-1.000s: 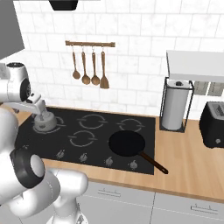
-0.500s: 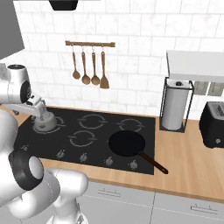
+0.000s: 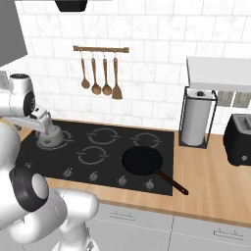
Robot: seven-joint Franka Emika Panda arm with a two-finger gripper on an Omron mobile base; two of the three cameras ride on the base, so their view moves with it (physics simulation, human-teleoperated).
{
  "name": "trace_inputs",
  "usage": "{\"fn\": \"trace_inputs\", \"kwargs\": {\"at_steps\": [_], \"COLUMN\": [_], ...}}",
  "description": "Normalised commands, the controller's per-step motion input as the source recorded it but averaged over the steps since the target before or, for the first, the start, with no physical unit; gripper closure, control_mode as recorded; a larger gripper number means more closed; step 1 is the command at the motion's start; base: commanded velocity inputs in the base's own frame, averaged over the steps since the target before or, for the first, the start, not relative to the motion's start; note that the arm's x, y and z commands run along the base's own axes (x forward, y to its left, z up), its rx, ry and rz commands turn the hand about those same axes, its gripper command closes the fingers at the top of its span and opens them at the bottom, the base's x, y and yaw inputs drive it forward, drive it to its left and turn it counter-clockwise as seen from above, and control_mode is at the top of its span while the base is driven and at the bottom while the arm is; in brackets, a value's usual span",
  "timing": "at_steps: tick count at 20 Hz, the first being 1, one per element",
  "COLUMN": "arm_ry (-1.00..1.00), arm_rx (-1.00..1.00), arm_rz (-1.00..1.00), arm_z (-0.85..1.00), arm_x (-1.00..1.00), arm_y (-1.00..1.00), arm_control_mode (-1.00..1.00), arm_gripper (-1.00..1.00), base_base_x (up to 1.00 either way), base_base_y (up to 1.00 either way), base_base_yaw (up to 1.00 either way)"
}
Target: Pick the kettle from the counter and place it on a stove burner. Then turn the burner on.
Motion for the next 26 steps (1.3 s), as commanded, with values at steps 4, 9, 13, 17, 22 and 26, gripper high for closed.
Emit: {"fn": "trace_inputs", "kwargs": {"at_steps": [4,9,13,17,22,26], "arm_ry": [0.0,0.0,0.0,0.04,0.1,0.07], "arm_rx": [0.0,-0.01,-0.03,-0.01,0.0,0.0], "arm_rz": [0.0,0.0,0.0,0.0,0.01,0.0], "arm_z": [-0.29,-0.27,-0.35,-0.49,-0.57,-0.62], "arm_x": [0.0,0.0,0.0,0.0,0.26,0.46], "arm_y": [0.09,0.12,0.08,0.06,0.04,0.06], "arm_control_mode": [-1.0,-1.0,-1.0,-1.0,-1.0,-1.0], "arm_gripper": [-1.0,-1.0,-1.0,-1.0,-1.0,-1.0], "base_base_x": [0.0,0.0,0.0,0.0,0.0,0.0], "base_base_y": [0.0,0.0,0.0,0.0,0.0,0.0], "base_base_yaw": [0.0,0.0,0.0,0.0,0.0,0.0]}}
